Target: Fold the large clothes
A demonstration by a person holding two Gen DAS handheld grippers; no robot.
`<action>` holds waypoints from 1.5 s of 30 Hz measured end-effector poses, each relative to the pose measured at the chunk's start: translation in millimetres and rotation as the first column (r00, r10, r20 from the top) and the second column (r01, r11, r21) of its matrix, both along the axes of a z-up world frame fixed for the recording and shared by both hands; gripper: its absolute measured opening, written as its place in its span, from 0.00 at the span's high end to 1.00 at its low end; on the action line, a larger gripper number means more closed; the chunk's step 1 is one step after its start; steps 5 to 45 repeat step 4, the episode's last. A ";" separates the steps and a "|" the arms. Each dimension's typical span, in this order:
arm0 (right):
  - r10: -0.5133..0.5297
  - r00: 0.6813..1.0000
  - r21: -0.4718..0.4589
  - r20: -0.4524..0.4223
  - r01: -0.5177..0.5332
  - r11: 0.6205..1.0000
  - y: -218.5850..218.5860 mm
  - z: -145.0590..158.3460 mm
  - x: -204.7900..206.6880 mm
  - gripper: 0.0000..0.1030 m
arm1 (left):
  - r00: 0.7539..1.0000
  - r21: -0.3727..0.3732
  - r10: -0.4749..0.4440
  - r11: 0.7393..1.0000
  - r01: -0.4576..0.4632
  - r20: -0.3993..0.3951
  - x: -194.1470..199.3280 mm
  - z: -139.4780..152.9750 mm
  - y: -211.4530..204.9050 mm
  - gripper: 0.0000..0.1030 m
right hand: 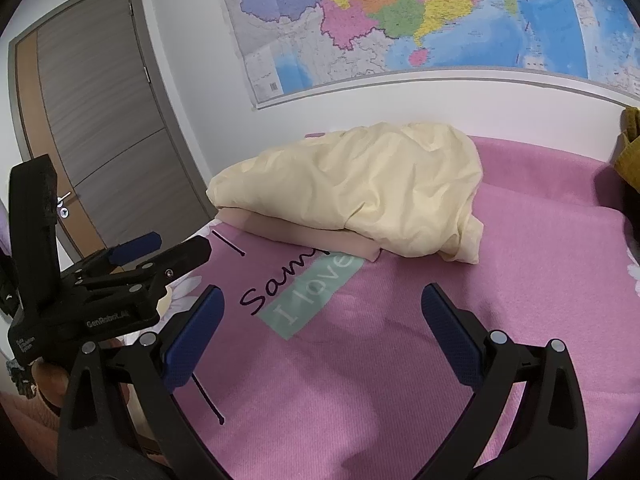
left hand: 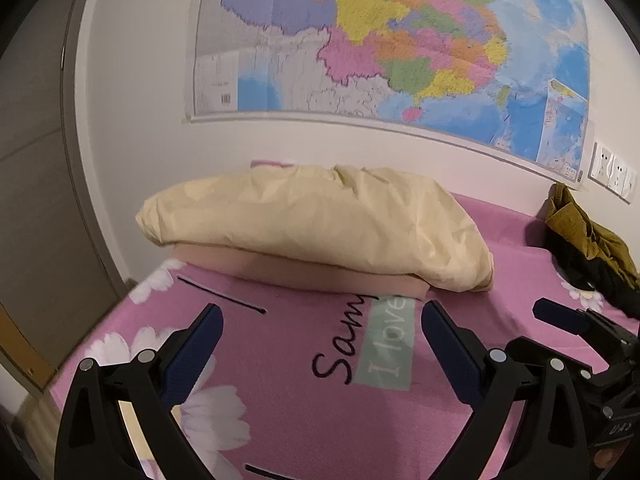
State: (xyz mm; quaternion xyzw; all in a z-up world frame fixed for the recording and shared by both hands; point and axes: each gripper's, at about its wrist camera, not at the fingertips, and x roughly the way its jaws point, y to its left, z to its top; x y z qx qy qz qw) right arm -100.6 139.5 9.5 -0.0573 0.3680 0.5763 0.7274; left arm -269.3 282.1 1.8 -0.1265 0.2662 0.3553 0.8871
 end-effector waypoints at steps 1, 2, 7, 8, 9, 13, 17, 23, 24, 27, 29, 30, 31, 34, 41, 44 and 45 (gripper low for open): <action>-0.001 1.000 0.004 -0.001 0.001 1.000 -2.5 0.5 0.7 0.06 | 1.000 -0.017 -0.007 1.000 0.007 0.003 1.0 -1.3 0.6 0.07; -0.005 1.000 0.004 0.001 0.005 1.000 -4.8 1.0 1.5 0.06 | 1.000 -0.032 -0.019 0.999 0.019 0.007 2.2 -2.5 1.0 0.07; -0.029 0.999 0.006 0.014 0.029 1.000 -14.4 1.9 4.1 0.06 | 0.998 -0.070 -0.067 0.995 0.068 0.014 7.9 -6.6 -0.9 0.07; -0.029 0.999 0.006 0.014 0.029 1.000 -14.4 1.9 4.1 0.06 | 0.998 -0.070 -0.067 0.995 0.068 0.014 7.9 -6.6 -0.9 0.07; -0.029 0.999 0.006 0.014 0.029 1.000 -14.4 1.9 4.1 0.06 | 0.998 -0.070 -0.067 0.995 0.068 0.014 7.9 -6.6 -0.9 0.07; -0.029 0.999 0.006 0.014 0.029 1.000 -14.4 1.9 4.1 0.06 | 0.998 -0.070 -0.067 0.995 0.068 0.014 7.9 -6.6 -0.9 0.07; -0.029 0.999 0.006 0.014 0.029 1.000 -14.4 1.9 4.1 0.06 | 0.998 -0.070 -0.067 0.995 0.068 0.014 7.9 -6.6 -0.9 0.07; -0.029 0.999 0.006 0.014 0.029 1.000 -14.4 1.9 4.1 0.06 | 0.998 -0.070 -0.067 0.995 0.068 0.014 7.9 -6.6 -0.9 0.07; -0.029 0.999 0.006 0.014 0.029 1.000 -14.4 1.9 4.1 0.06 | 0.998 -0.070 -0.067 0.995 0.068 0.014 7.9 -6.6 -0.9 0.07; -0.029 0.999 0.006 0.014 0.029 1.000 -14.4 1.9 4.1 0.06 | 0.998 -0.070 -0.067 0.995 0.068 0.014 7.9 -6.6 -0.9 0.07; -0.029 0.999 0.006 0.014 0.029 1.000 -14.4 1.9 4.1 0.06 | 0.998 -0.070 -0.067 0.995 0.068 0.014 7.9 -6.6 -0.9 0.07; -0.029 0.999 0.006 0.014 0.029 1.000 -14.4 1.9 4.1 0.06 | 0.998 -0.070 -0.067 0.995 0.068 0.014 7.9 -6.6 -0.9 0.07; -0.029 0.999 0.006 0.014 0.029 1.000 -14.4 1.9 4.1 0.06 | 0.998 -0.070 -0.067 0.995 0.068 0.014 7.9 -6.6 -0.9 0.07; -0.029 0.999 0.006 0.014 0.029 1.000 -14.4 1.9 4.1 0.06 | 0.998 -0.070 -0.067 0.995 0.068 0.014 7.9 -6.6 -0.9 0.07; -0.029 0.999 0.006 0.014 0.029 1.000 -14.4 1.9 4.1 0.06 | 0.998 -0.070 -0.067 0.995 0.068 0.014 7.9 -6.6 -0.9 0.07; -0.029 0.999 0.006 0.014 0.029 1.000 -14.4 1.9 4.1 0.06 | 0.998 -0.070 -0.067 0.995 0.068 0.014 7.9 -6.6 -0.9 0.07; -0.029 0.999 0.006 0.014 0.029 1.000 -14.4 1.9 4.1 0.06 | 0.998 -0.070 -0.067 0.995 0.068 0.014 7.9 -6.6 -0.9 0.07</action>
